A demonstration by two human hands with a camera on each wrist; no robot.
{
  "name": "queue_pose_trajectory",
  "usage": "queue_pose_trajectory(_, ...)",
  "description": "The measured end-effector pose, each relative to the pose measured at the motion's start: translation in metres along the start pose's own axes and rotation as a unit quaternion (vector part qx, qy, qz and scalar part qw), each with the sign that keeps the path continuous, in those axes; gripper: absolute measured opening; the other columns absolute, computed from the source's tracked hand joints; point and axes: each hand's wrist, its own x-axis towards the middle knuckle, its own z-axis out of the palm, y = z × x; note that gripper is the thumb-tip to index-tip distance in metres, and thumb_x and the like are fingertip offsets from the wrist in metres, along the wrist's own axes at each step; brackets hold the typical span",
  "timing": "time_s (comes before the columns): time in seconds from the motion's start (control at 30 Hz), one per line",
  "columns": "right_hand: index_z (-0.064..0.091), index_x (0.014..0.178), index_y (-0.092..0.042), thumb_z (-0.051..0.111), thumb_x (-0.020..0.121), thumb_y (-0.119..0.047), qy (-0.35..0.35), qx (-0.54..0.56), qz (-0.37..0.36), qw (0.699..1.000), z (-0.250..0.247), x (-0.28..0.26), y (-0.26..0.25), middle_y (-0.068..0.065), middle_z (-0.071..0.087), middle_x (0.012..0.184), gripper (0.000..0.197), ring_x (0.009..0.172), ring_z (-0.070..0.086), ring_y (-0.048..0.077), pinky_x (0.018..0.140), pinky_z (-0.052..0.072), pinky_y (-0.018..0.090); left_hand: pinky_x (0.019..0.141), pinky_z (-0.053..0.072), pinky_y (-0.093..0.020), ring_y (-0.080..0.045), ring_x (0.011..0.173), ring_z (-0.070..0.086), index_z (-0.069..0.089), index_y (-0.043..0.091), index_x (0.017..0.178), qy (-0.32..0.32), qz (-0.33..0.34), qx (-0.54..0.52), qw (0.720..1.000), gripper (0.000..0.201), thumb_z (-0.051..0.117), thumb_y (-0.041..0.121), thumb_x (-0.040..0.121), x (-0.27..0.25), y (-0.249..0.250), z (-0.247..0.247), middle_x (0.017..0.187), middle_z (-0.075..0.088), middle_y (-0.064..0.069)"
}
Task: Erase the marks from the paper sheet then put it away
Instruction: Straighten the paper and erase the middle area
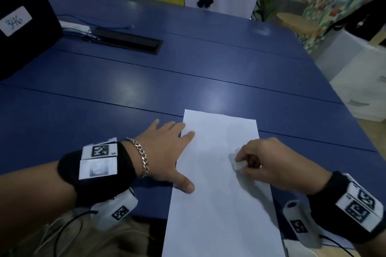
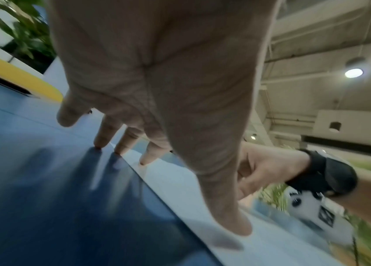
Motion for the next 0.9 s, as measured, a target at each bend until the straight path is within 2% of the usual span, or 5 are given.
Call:
queue_pose_trajectory(0.1,0.074,0.098,-0.034,0.072,0.089,-0.031,-0.012,-0.012,-0.003,1.0,0.0,-0.007,-0.002,-0.02,0.067,0.089,0.01,0.084,0.065,-0.002,0.073,0.055,0.02,0.127,0.001,-0.061,-0.031,0.16,-0.009,-0.008,0.028,0.165,-0.01,-0.034,0.006,0.999,0.147,0.056,0.103,0.056,0.004,-0.005,-0.003,0.174,-0.007,-0.004)
queue_pose_trajectory(0.27,0.073,0.098,-0.033,0.07,0.089,-0.038,-0.045,-0.03,-0.019,0.998,0.003,-0.017,-0.012,-0.017,0.065,0.091,0.01,0.089,0.062,0.0,0.076,0.052,0.017,0.126,0.006,-0.062,-0.036,0.16,-0.009,-0.011,0.047,0.163,-0.017,-0.08,0.011,0.997,0.13,0.063,0.093,0.066,0.016,-0.02,-0.021,0.174,-0.015,-0.003)
queue_pose_trajectory(0.47,0.072,0.097,-0.032,0.064,0.085,-0.039,-0.086,-0.026,-0.025,0.996,0.003,-0.018,-0.031,-0.017,0.066,0.087,0.017,0.088,0.06,0.0,0.07,0.051,0.018,0.126,0.009,-0.062,-0.034,0.161,-0.004,-0.001,0.05,0.163,-0.01,-0.005,0.023,1.0,0.092,0.056,0.07,0.093,0.018,-0.007,-0.025,0.174,-0.012,0.01)
queue_pose_trajectory(0.77,0.075,0.097,-0.026,0.076,0.082,-0.025,0.036,-0.025,-0.025,0.999,-0.003,0.046,-0.037,-0.012,0.07,0.079,0.015,0.075,0.064,0.005,0.068,0.049,0.015,0.12,-0.003,-0.074,-0.042,0.157,-0.018,-0.011,0.075,0.147,-0.051,-0.042,-0.035,0.997,0.113,0.059,0.098,0.062,0.019,0.004,-0.012,0.17,-0.027,0.011)
queue_pose_trajectory(0.9,0.075,0.096,-0.025,0.07,0.079,-0.025,0.061,-0.052,-0.027,0.996,0.006,0.064,-0.045,-0.01,0.071,0.079,0.018,0.074,0.066,0.013,0.073,0.057,0.033,0.115,-0.006,-0.078,-0.047,0.155,-0.02,-0.018,0.081,0.138,-0.05,-0.048,-0.023,0.997,0.111,0.056,0.102,0.057,0.02,0.005,-0.014,0.17,-0.029,0.01)
